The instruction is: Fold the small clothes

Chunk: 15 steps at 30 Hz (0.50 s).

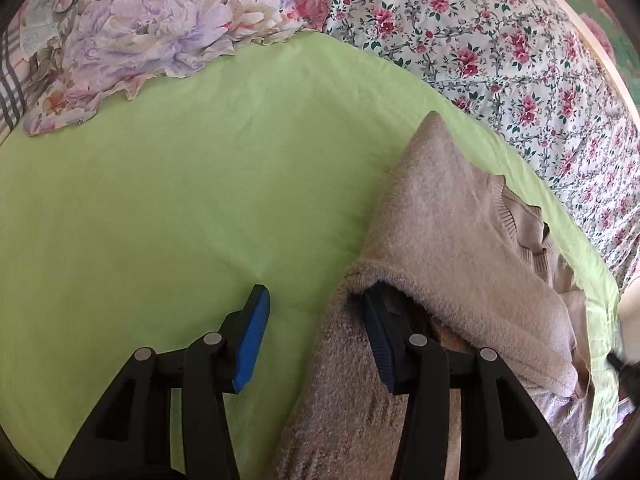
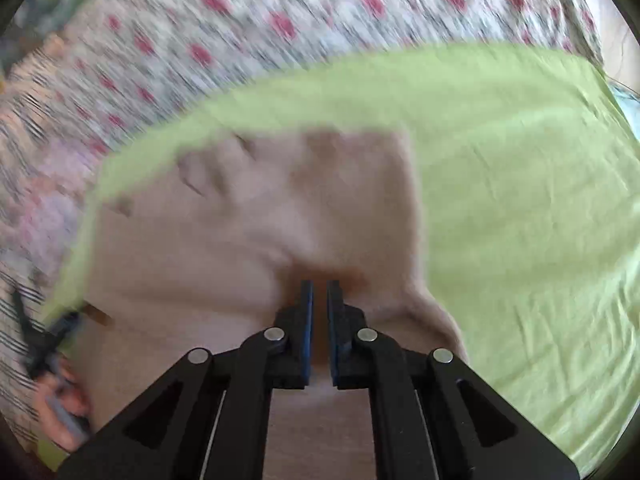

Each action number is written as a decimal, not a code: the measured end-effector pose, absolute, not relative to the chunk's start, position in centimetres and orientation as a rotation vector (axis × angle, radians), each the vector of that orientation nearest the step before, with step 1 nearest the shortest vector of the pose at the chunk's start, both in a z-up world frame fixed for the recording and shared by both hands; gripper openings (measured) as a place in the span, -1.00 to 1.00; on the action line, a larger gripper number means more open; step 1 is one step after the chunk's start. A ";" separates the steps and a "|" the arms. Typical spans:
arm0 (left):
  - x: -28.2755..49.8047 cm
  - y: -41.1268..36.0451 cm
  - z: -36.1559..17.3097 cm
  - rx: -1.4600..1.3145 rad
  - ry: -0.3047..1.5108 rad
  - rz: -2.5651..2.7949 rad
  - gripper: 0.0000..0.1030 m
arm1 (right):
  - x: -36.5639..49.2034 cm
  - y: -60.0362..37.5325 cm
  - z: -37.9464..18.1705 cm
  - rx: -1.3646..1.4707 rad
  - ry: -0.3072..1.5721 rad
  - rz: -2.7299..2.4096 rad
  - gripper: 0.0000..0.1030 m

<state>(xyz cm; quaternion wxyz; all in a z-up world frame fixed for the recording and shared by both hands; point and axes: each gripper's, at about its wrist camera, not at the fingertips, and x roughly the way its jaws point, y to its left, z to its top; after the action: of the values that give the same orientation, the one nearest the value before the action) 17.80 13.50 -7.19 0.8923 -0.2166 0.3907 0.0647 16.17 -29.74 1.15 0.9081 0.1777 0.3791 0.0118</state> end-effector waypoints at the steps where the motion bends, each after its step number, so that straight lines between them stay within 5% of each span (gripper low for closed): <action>1: 17.7 13.5 -7.2 -0.452 0.806 0.136 -0.07 | 17.1 -29.1 1.6 0.393 0.785 0.088 -0.56; 3: 17.5 13.4 -7.2 -0.450 0.799 0.143 -0.06 | 20.6 -26.5 2.2 0.433 0.807 0.241 0.37; 15: 17.0 13.8 -7.5 -0.488 0.768 0.111 -0.04 | 39.2 -8.8 -2.7 0.399 1.109 0.675 0.41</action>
<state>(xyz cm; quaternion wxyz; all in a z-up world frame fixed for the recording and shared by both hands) 17.05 13.82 -7.51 0.8968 -0.2357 0.3706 0.0538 39.15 -8.79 -2.67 0.7782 0.1846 0.5127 0.3122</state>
